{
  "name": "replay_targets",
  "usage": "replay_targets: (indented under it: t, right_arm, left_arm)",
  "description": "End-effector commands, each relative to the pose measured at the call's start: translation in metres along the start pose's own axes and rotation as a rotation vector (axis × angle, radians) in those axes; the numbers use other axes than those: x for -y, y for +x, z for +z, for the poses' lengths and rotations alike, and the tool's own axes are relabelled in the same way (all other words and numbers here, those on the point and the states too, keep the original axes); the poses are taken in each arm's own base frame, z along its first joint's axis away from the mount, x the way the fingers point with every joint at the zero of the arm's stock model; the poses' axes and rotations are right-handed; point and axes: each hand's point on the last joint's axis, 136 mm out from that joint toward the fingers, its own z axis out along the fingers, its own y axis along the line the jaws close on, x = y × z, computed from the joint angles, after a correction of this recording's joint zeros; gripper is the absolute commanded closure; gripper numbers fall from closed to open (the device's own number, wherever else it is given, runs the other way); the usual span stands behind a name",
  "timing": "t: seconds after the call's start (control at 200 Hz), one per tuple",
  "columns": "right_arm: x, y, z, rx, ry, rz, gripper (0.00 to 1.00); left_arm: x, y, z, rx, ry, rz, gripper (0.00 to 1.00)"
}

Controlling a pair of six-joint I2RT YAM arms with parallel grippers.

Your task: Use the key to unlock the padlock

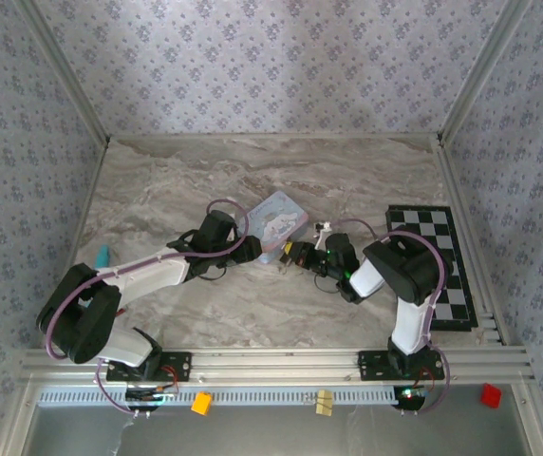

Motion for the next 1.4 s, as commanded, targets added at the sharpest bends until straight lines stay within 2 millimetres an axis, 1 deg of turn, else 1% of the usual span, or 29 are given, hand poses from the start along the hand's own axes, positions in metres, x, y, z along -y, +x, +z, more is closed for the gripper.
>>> replay_targets:
  t: [0.0, 0.14, 0.285, 0.395, 0.645, 0.76, 0.909, 1.069, 1.169, 1.294, 1.394]
  right_arm:
    - [-0.017, -0.017, -0.001, 0.082, -0.047, 0.052, 1.0]
    - [-0.014, -0.019, -0.003, 0.108, -0.037, 0.109, 1.0]
    - [-0.004, -0.018, -0.008, 0.121, 0.01, 0.141, 1.0]
    - [0.002, -0.016, -0.012, 0.119, 0.051, 0.136, 1.0]
    - [0.001, -0.019, -0.02, 0.093, 0.125, 0.069, 1.0]
    - [-0.001, -0.018, -0.021, 0.056, 0.164, 0.029, 1.0]
    - [0.003, -0.01, -0.018, -0.005, 0.195, 0.003, 1.0]
    - [0.012, -0.002, -0.019, -0.033, 0.22, 0.005, 1.0]
    - [0.015, -0.001, -0.023, -0.029, 0.236, 0.007, 1.0]
    - [0.016, -0.004, -0.027, -0.03, 0.256, -0.004, 1.0]
    - [0.017, -0.009, -0.031, -0.017, 0.264, -0.001, 1.0]
  left_arm:
    - [-0.001, -0.005, 0.0, 0.02, -0.004, -0.016, 0.38]
    - [-0.003, -0.004, 0.002, 0.018, -0.012, -0.016, 0.38]
    - [-0.006, -0.005, 0.003, 0.021, -0.026, -0.022, 0.38]
    - [-0.008, -0.006, 0.004, 0.026, -0.034, -0.024, 0.38]
    - [-0.008, -0.008, 0.007, 0.022, -0.04, -0.027, 0.38]
    - [0.002, -0.014, 0.002, 0.034, -0.009, -0.018, 0.38]
    - [0.02, -0.03, -0.01, 0.087, 0.028, -0.003, 0.36]
    - [0.034, -0.042, -0.01, 0.108, 0.044, 0.012, 0.35]
    - [0.03, -0.044, 0.001, 0.092, -0.003, 0.025, 0.34]
    - [0.01, -0.046, 0.016, 0.058, -0.144, 0.066, 0.35]
    - [0.001, -0.043, 0.025, 0.035, -0.188, 0.074, 0.35]
